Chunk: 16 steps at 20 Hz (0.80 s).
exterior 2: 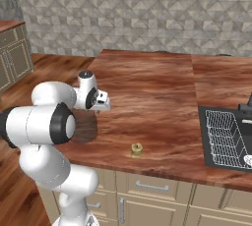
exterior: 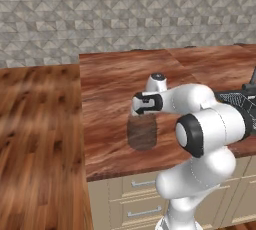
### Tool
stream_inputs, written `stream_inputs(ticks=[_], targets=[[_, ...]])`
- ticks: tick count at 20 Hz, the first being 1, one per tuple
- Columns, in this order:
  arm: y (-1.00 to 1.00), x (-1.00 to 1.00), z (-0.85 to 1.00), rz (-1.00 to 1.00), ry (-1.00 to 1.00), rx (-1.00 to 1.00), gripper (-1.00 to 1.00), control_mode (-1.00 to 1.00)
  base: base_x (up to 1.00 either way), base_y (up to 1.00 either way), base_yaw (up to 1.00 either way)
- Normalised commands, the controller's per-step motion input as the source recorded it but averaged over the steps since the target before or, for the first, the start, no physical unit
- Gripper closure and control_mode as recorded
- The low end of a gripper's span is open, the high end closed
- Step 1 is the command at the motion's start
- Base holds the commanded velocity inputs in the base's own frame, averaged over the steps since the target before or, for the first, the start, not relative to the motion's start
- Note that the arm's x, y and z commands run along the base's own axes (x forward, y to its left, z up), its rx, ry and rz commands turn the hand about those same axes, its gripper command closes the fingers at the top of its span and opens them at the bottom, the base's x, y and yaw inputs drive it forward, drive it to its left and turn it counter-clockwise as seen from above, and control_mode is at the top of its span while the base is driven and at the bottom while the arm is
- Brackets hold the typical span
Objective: Pick the jar and candle from the dining table and place them in the open cabinet. Close the cabinet after placing the objects.
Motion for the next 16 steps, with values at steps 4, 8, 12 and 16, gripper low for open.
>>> stream_inputs(ticks=[4, 8, 12, 16], targets=[[0.01, -0.32, -0.41, 0.0, -0.06, 0.0, 1.0, -1.0, 0.0, 0.0, 0.0], [0.0, -0.58, -0.03, 0.0, -0.17, 0.0, 1.0, -1.0, 0.0, 0.0, 0.0], [0.0, -0.69, 0.03, -0.03, -0.21, 0.0, 1.0, -1.0, 0.0, 0.0, 0.0], [0.0, -0.23, 0.26, -0.05, -0.13, 0.0, 1.0, -1.0, 0.0, 0.0, 0.0]])
